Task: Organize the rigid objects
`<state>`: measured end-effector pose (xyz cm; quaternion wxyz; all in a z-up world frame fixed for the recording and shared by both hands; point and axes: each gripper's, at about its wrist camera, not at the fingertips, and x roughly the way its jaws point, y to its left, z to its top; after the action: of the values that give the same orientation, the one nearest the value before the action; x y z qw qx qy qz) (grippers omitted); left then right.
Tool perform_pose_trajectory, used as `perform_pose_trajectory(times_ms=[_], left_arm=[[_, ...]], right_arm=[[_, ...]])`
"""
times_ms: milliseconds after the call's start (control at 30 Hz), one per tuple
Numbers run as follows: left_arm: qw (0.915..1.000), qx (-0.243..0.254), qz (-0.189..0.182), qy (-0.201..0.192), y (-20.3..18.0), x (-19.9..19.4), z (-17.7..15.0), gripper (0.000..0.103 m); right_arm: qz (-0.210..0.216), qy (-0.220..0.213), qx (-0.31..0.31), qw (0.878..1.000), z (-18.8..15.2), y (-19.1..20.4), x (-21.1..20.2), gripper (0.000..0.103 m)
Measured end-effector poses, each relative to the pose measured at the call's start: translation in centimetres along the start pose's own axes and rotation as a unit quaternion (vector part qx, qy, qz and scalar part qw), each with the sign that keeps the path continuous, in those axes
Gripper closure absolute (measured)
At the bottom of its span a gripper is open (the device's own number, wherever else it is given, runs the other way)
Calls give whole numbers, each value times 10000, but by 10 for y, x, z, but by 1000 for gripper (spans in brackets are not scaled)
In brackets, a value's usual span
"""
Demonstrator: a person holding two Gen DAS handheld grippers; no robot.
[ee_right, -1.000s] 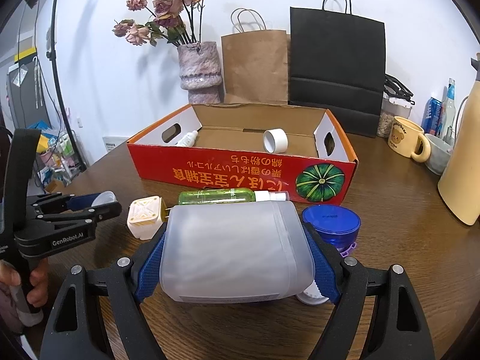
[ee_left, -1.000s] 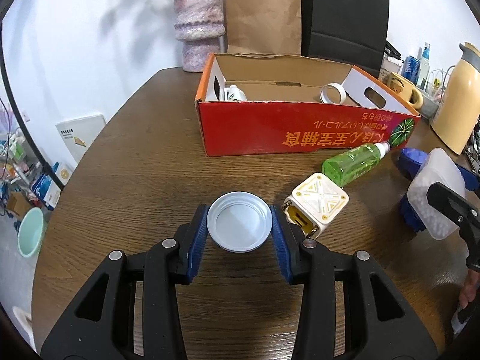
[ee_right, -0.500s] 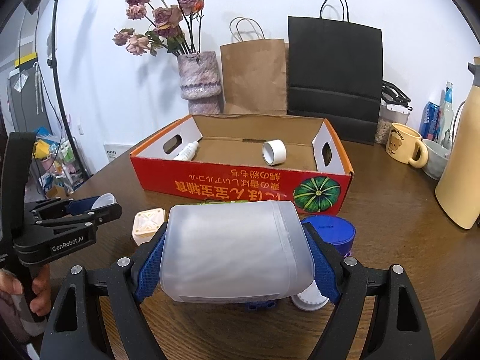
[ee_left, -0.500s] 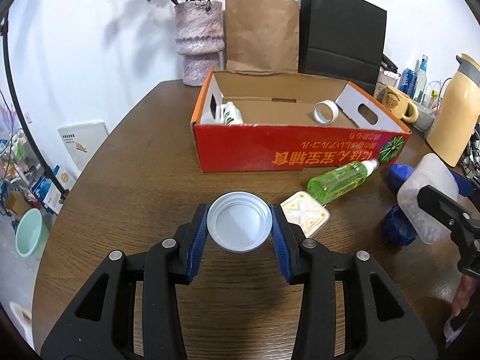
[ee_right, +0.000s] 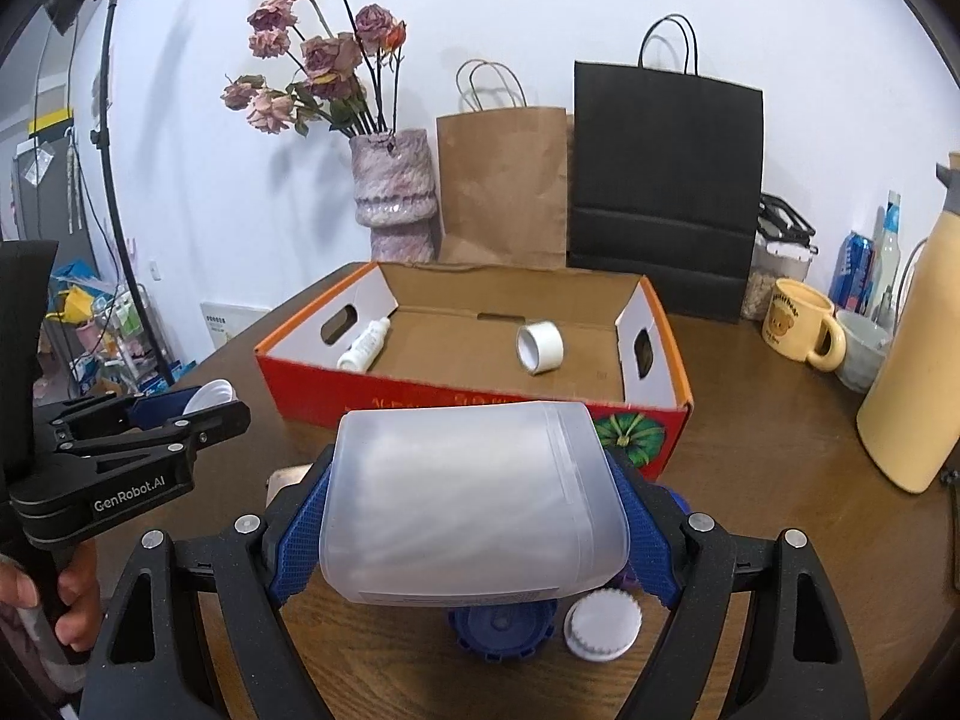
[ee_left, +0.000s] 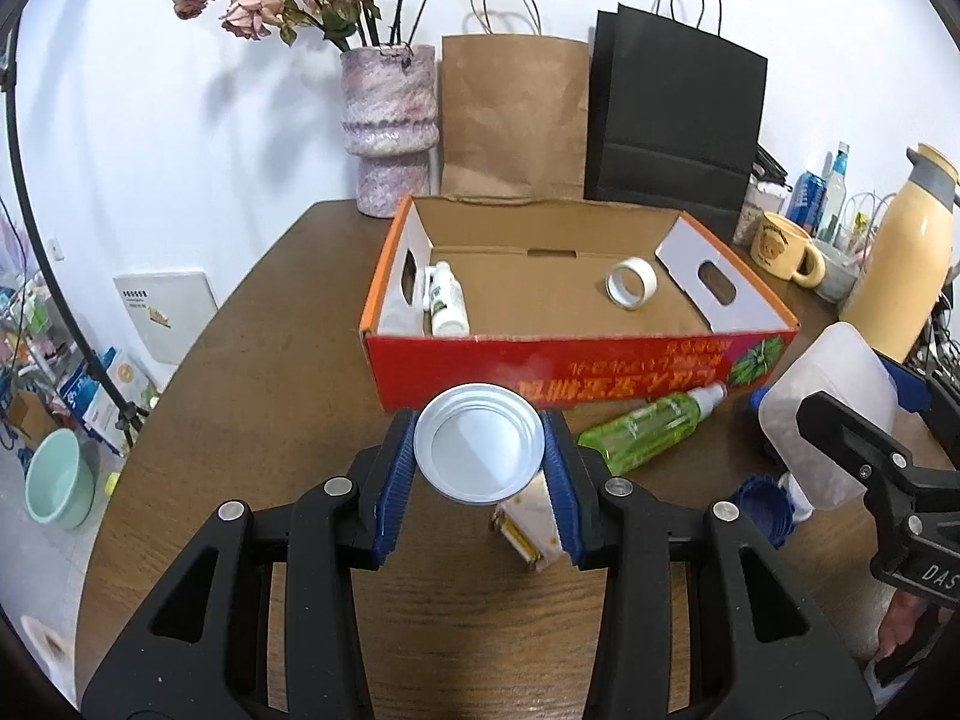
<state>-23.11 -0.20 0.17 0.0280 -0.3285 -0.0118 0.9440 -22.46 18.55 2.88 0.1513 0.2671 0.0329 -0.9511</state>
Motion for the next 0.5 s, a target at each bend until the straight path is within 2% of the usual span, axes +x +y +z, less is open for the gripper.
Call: perform_pose_trajectory(times_ms=[500], left_arm=[[9996, -227, 48, -185, -9, 11, 34, 66]], right_arm=[[-76, -165, 91, 9998, 27, -5, 21, 16]])
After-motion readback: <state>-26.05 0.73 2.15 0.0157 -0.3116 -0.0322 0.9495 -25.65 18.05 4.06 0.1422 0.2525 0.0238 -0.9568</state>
